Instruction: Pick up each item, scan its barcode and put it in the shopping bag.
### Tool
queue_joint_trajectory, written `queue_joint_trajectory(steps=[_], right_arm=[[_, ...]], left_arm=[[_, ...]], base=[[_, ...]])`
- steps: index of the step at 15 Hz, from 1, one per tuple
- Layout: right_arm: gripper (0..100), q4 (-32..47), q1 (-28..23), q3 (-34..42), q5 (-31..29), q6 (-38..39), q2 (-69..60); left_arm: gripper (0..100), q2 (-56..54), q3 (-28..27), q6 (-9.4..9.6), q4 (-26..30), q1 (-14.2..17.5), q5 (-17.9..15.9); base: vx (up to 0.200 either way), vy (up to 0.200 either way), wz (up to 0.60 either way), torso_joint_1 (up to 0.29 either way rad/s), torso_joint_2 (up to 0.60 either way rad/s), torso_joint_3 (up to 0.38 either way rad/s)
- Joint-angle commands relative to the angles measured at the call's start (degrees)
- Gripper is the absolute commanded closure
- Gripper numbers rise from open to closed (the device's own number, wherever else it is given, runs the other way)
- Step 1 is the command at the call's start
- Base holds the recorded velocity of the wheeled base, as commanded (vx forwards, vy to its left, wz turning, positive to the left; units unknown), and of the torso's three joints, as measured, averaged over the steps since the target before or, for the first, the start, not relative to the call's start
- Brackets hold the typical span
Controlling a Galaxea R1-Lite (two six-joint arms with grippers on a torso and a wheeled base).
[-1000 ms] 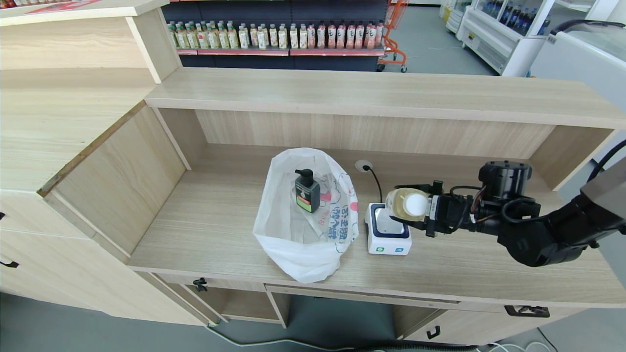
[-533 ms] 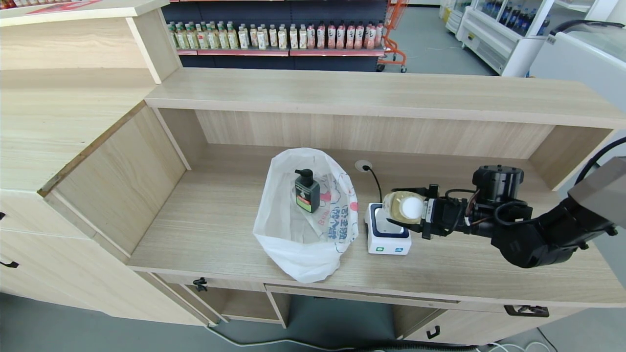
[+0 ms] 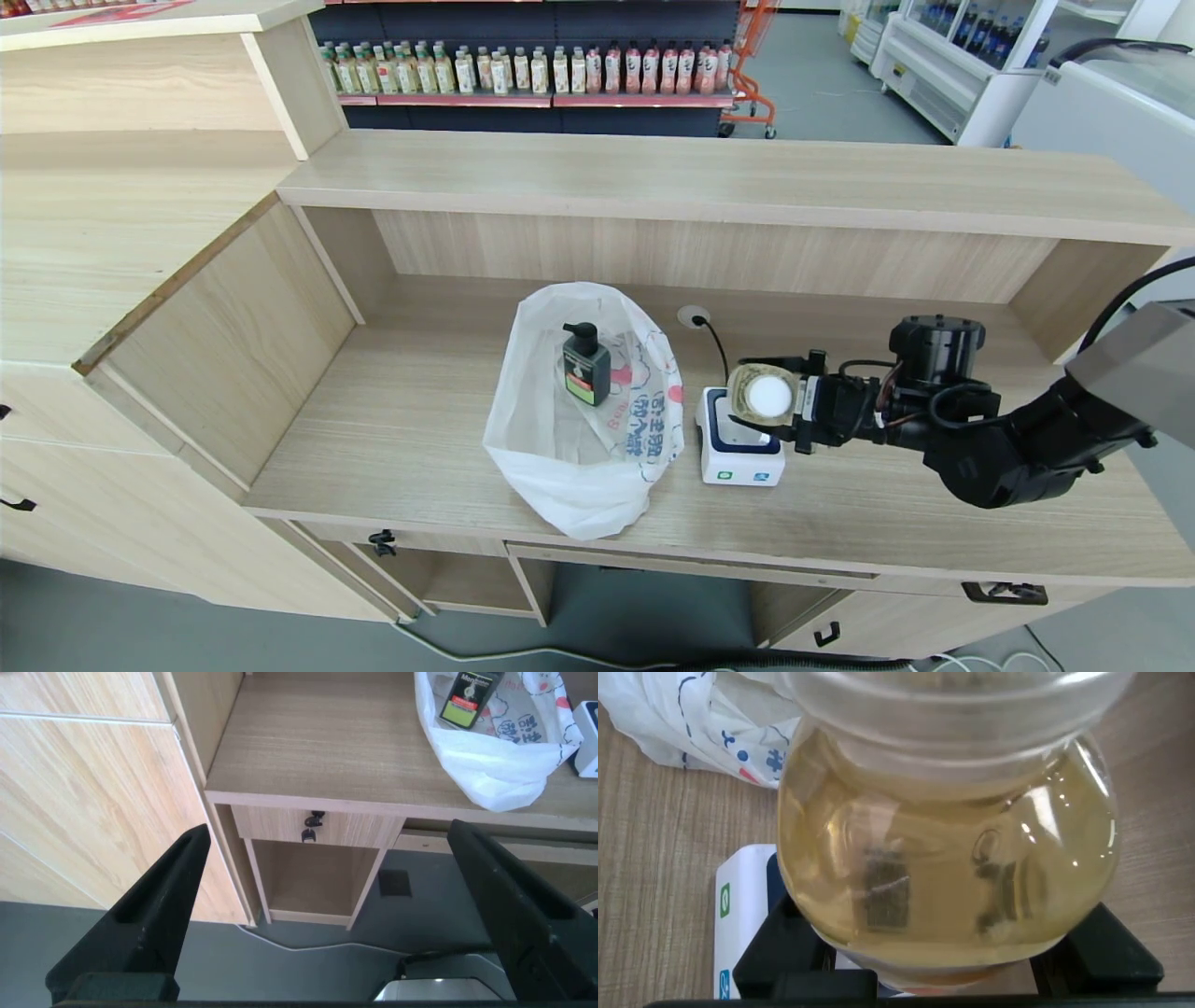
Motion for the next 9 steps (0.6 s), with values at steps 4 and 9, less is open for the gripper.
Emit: queue_joint_trajectory(steps=[4,9], right_arm=[[100,0.2,0.1,-0.1,0.3,0.2,0.4],[100,-4.3,0.2,1.8,-2.2,16.0,-7.0]], left_arm=[[0,0.0,0.0,-0.01,0.0,0.0,0.0],[0,0.0,0.0,-0.01,0.0,0.0,0.0]], base=[[0.000,0.000,0.00,0.000,0.00,0.000],[0.000,0.000,0.00,0.000,0.00,0.000]])
